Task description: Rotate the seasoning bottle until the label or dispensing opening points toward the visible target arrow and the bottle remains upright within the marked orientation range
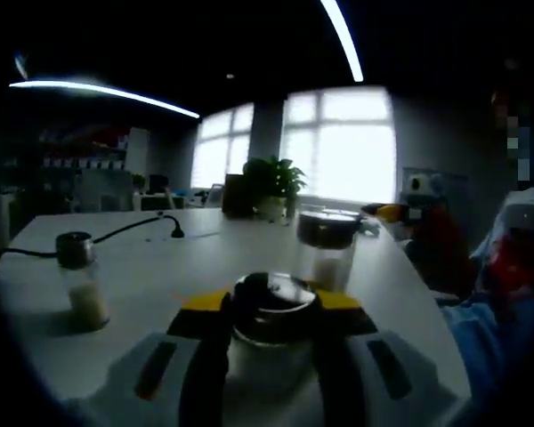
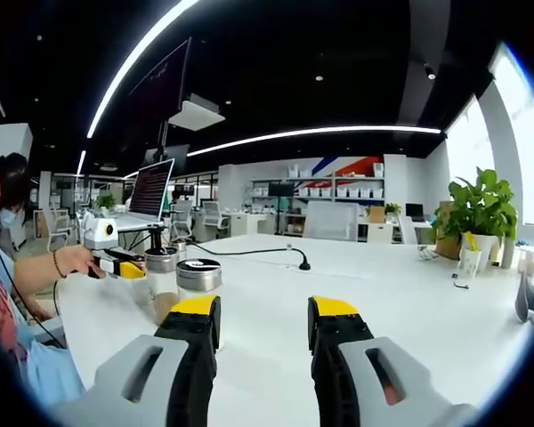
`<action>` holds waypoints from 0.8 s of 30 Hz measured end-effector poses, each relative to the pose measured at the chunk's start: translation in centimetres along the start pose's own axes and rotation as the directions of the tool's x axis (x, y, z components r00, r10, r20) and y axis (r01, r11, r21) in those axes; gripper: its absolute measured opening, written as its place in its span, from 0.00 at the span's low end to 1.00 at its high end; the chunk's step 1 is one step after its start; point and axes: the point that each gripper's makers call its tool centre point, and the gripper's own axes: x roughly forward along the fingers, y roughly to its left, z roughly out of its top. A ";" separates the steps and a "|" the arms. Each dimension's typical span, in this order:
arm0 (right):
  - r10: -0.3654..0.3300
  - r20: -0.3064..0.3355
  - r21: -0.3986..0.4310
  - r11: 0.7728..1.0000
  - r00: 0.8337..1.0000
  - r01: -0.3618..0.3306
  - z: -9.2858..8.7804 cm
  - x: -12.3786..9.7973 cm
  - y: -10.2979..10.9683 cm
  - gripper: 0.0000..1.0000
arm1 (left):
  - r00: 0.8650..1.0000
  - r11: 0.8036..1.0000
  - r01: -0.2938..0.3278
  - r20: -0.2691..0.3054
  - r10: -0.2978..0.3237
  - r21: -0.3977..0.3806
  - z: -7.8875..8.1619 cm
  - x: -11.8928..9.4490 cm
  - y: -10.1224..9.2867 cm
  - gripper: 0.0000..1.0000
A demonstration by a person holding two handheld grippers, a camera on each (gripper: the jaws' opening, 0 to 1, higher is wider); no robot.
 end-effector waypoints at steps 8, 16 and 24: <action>0.002 -0.004 -0.001 1.000 1.000 -0.002 -0.1 0.0 0.0 0.39 | 0.999 1.000 -0.025 -0.034 0.025 0.010 -0.1 0.2 0.1 0.37; 0.000 -0.011 0.002 1.000 1.000 0.000 -0.2 0.0 -0.1 0.39 | 0.995 0.995 -0.076 -0.067 0.080 0.057 -0.7 -0.2 0.4 0.49; -0.007 -0.012 0.000 1.000 1.000 0.007 -0.2 -0.1 -0.2 0.40 | 0.987 0.989 -0.147 -0.055 0.148 0.019 -0.1 -1.4 -0.3 0.61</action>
